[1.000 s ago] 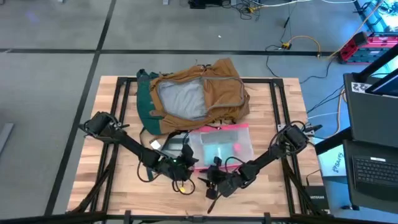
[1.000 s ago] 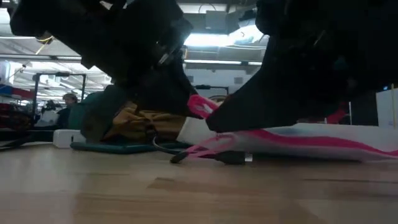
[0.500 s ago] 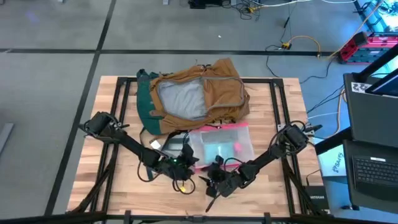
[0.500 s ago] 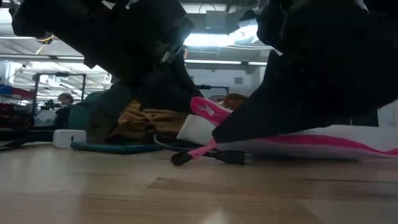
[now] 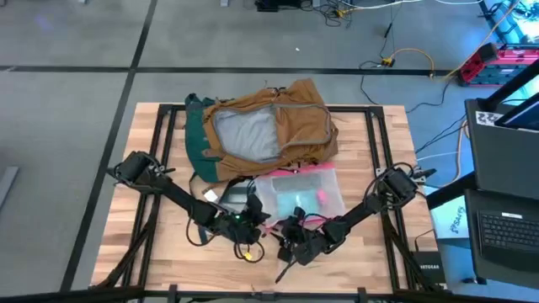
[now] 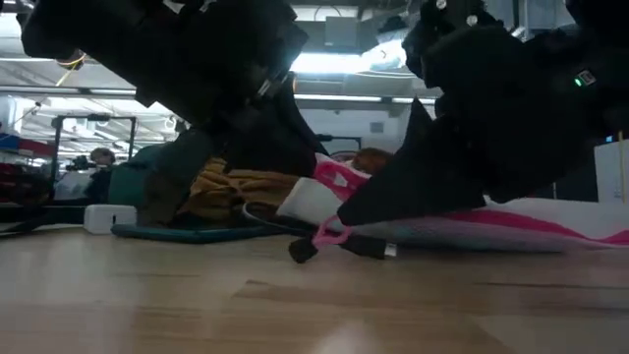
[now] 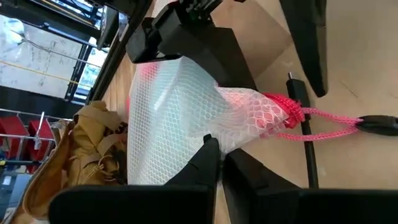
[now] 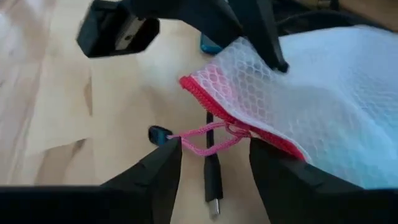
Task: Unpack backpack
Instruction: Open the pink zipper pouch
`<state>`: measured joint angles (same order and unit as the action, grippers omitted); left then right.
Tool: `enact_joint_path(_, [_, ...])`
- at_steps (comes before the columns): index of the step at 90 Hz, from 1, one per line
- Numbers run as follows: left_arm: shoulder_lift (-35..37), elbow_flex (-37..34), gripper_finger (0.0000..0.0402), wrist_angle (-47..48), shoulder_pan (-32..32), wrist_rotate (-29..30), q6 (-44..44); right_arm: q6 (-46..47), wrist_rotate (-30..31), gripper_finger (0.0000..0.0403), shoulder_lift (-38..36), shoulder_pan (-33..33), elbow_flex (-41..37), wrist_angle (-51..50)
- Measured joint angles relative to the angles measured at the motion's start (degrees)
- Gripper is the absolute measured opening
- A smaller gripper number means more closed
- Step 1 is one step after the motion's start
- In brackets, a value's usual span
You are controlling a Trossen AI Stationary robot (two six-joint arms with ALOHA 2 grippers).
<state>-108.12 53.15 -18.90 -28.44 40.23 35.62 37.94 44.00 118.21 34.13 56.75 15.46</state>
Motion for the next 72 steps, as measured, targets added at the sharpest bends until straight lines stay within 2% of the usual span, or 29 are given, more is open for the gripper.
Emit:
enact_joint_path(53, [0.02, 0.00, 0.0000, -0.22, -0.01, 0.24, -0.04, 0.80, 1.55, 0.0168, 0.02, -0.79, -0.17, 1.21])
enact_joint_path(62, [0.02, 0.00, 0.0000, -0.24, -0.01, 0.15, -0.08, 0.58, 1.56, 0.0140, 0.02, -0.85, -0.17, 1.14])
enact_joint_path(72, [0.02, 0.00, 0.0000, -0.26, -0.08, -0.09, -0.24, -0.74, 1.57, 0.0089, 0.07, -0.85, -0.22, 1.04])
